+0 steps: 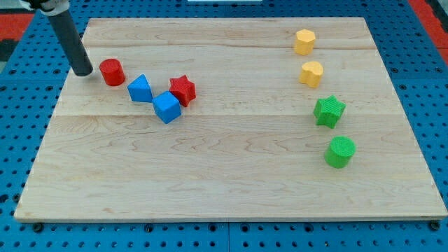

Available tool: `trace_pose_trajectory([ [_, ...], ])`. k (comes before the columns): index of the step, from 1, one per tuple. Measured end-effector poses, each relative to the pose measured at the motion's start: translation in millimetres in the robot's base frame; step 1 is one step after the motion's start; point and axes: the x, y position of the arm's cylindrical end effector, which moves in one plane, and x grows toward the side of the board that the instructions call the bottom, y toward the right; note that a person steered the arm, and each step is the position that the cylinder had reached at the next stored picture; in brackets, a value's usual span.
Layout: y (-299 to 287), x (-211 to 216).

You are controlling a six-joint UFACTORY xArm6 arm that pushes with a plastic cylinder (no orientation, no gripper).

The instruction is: Move the red blocks and the blue blocks towards the center of the board

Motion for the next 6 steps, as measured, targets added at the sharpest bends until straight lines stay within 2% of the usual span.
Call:
trace_pose_trajectory([
  [1, 59, 17],
  [2, 94, 54],
  [3, 125, 32],
  [5, 127, -67],
  [6, 149, -68],
])
